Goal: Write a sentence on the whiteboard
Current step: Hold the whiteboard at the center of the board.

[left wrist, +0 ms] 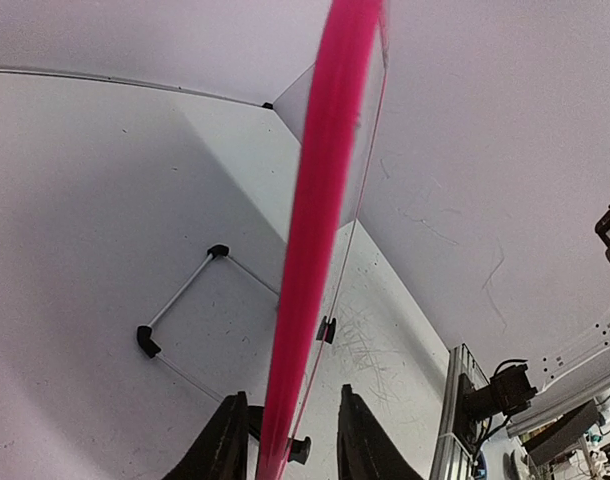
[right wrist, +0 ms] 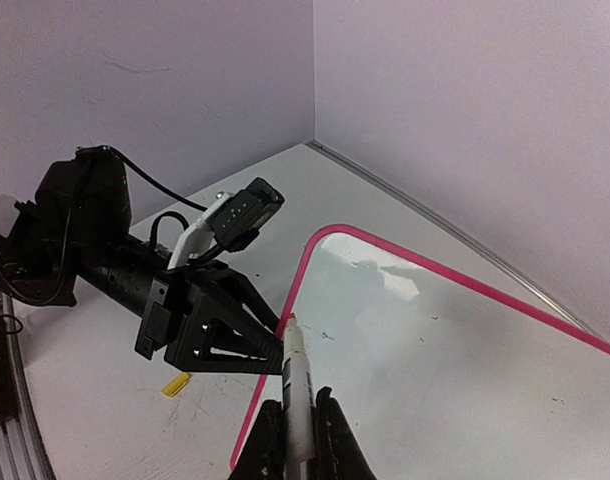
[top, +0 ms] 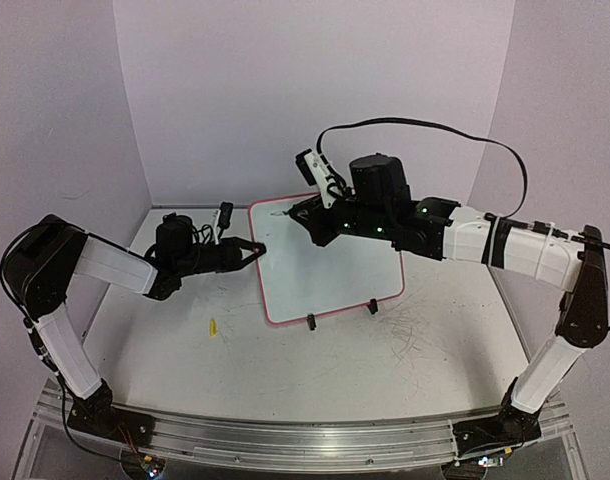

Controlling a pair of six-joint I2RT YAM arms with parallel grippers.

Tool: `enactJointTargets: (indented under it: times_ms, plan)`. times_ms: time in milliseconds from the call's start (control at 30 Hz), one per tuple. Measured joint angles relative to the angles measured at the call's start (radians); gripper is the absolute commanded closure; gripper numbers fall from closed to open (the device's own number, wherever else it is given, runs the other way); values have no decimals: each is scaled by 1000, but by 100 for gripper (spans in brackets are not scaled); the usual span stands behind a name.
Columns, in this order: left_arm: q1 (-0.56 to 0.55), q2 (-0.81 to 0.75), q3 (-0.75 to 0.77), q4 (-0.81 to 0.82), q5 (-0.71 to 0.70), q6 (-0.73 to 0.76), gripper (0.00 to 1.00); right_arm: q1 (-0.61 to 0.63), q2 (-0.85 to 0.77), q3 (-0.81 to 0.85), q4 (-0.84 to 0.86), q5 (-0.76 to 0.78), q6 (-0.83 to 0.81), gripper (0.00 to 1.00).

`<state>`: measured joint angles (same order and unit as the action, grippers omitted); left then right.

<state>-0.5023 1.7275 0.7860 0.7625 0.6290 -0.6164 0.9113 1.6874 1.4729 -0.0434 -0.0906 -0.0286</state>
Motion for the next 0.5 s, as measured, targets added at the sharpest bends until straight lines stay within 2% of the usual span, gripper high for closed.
enactJointTargets:
  times_ms: [133, 300, 500]
  plan:
    - [2, 20, 0, 1, 23, 19, 77, 13, 37, 25, -10, 29, -15, 100]
    - [2, 43, 0, -2, 47, 43, 90, 25, 74, 46, -27, 57, -46, 100]
    - [0, 45, 3, 18, 86, 89, 96, 48, 97, 69, -37, 68, -71, 100]
